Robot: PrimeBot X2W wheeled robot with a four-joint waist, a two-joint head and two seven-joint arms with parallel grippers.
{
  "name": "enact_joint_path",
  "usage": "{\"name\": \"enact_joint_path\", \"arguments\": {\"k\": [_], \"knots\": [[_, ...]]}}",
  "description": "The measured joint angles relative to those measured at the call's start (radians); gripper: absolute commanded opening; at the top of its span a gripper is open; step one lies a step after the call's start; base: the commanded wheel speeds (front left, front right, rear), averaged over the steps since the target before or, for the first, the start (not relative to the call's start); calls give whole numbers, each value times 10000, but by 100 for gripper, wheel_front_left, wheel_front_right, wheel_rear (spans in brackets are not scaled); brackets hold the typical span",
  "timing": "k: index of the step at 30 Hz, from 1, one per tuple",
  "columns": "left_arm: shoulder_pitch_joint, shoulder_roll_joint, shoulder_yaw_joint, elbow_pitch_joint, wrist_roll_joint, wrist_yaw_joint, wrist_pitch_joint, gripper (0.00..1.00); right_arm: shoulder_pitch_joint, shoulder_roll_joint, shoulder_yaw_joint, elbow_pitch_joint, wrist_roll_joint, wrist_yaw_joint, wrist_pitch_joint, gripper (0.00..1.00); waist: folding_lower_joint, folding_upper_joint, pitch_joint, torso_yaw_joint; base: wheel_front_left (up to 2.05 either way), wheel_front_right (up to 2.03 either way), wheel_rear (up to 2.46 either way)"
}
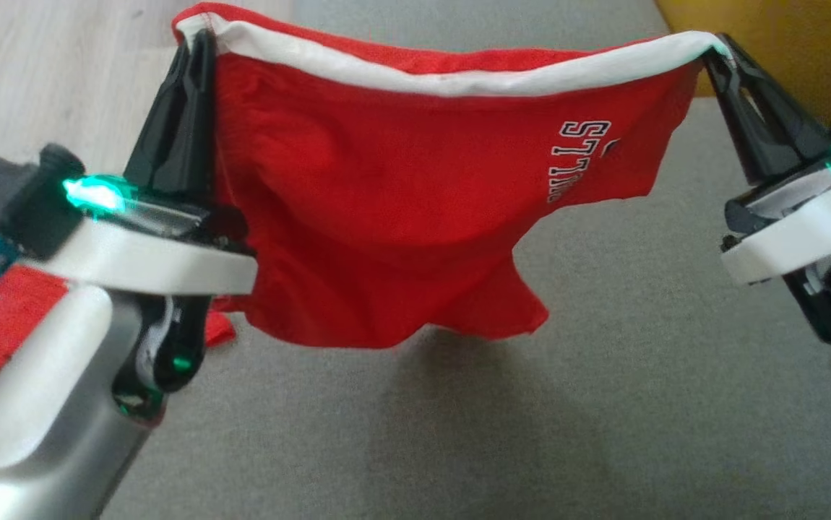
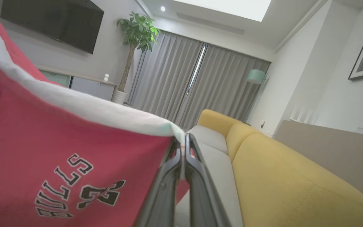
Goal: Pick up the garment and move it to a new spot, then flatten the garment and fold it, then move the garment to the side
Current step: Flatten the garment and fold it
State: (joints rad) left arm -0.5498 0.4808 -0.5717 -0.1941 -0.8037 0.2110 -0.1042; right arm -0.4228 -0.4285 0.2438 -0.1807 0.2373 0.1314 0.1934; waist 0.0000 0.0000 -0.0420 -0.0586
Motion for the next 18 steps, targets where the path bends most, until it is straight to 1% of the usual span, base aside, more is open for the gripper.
{"name": "enact_joint_path", "arguments": {"k": [2,4,6,7,10,13,16,18], "knots": [[-114,-40,98,322,-316,-153,157,0,-152,-13,173,219,59,0,31,0,0,0,197,-7,0,0,0],[-506,-44,94,930,-416,-460,343,0,-644,-182,535,744,90,0,88,0,1,0,449,-16,0,0,0],[-1176,-54,98,1651,-476,-784,506,0,-1474,-328,828,1383,140,0,36,0,0,0,793,-21,0,0,0],[-2136,-73,102,2550,-403,-1216,531,0,-2643,-439,1233,2190,198,0,-209,0,2,0,1223,-26,0,0,0],[-3734,-290,232,4008,-401,-1756,489,0,-4744,-435,1985,3649,238,0,-721,0,4,0,1949,-51,0,0,0],[-5207,-546,280,5409,-251,-2307,188,0,-6720,-178,2416,5342,117,2,-1442,0,5,-1,2680,-106,0,0,0],[-6498,-932,408,6642,-19,-2671,-397,0,-8259,270,2380,6964,-232,2,-2305,0,6,-1,3356,-180,0,0,0],[-7201,-1216,523,7304,13,-2867,-752,0,-8935,562,2245,7833,-570,2,-2863,0,6,-1,3739,-235,0,0,0]]}}
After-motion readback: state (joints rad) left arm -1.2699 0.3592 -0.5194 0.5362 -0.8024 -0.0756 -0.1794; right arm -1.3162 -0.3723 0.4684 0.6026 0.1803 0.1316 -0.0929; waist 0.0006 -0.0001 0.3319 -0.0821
